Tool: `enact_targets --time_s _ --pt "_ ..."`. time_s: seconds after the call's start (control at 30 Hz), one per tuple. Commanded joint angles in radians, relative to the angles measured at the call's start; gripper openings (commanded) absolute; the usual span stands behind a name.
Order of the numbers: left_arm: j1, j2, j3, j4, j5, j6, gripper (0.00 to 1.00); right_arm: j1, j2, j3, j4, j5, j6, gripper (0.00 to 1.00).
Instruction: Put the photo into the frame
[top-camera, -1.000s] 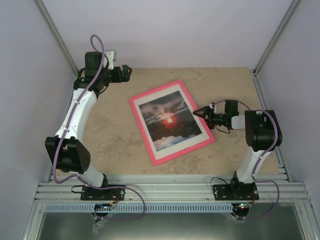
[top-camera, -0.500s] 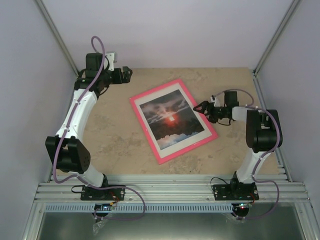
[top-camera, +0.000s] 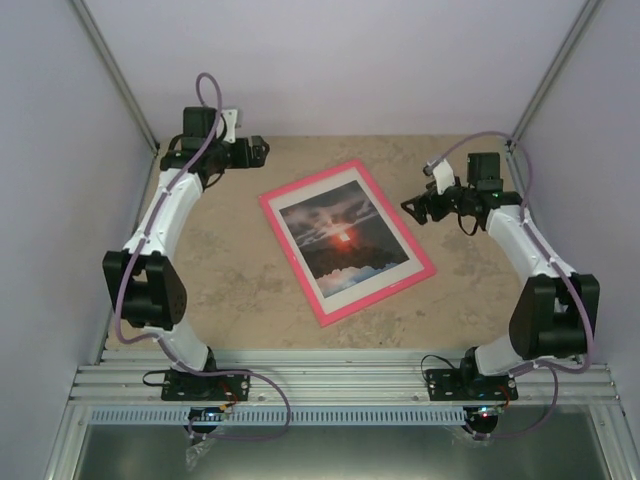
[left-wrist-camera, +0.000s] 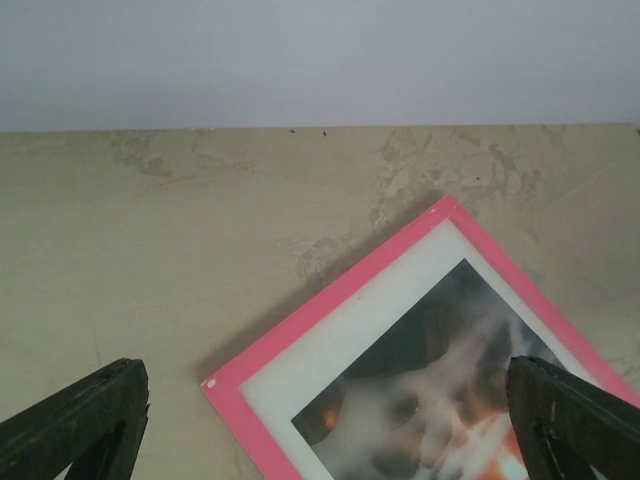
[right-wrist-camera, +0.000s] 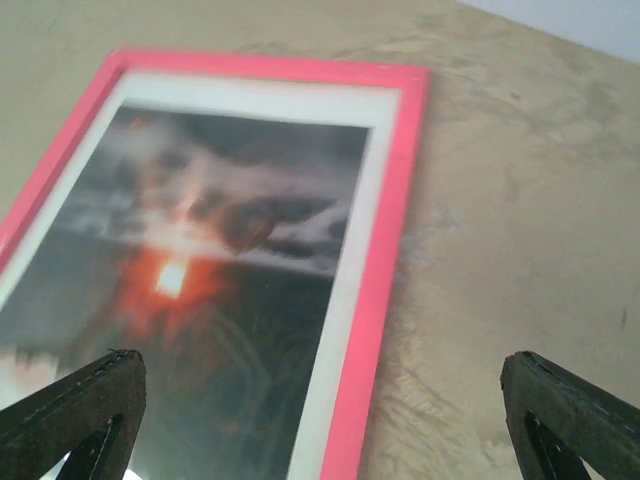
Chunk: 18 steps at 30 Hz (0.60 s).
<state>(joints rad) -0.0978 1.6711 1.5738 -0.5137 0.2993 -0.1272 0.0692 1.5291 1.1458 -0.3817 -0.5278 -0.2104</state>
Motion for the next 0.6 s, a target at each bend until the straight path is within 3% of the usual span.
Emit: enact_targets --time_s 0.0,0.13,0.23,0.4,0.57 --pt "0.006 0.100 0.082 -0.001 0.037 0.044 0.99 0.001 -0.045 0.020 -0.410 -0.169 -0.552 0.96" --pt "0.006 0.208 0.157 -0.006 0.097 0.071 0.98 0.008 -0.031 -0.004 -0.759 -0.238 -0.919 0.91" --pt "0.004 0.323 0.246 -0.033 0.152 0.079 0.95 0.023 -0.017 -0.081 -0.851 -0.192 -1.037 0.90" --pt "-0.021 0.549 0.435 -0.094 0.183 0.105 0.90 0.093 0.007 -0.198 -0.827 -0.084 -1.082 0.86" --pt "-0.052 0.658 0.505 -0.068 0.135 0.149 0.89 0.155 0.020 -0.286 -0.770 0.007 -1.072 0.84"
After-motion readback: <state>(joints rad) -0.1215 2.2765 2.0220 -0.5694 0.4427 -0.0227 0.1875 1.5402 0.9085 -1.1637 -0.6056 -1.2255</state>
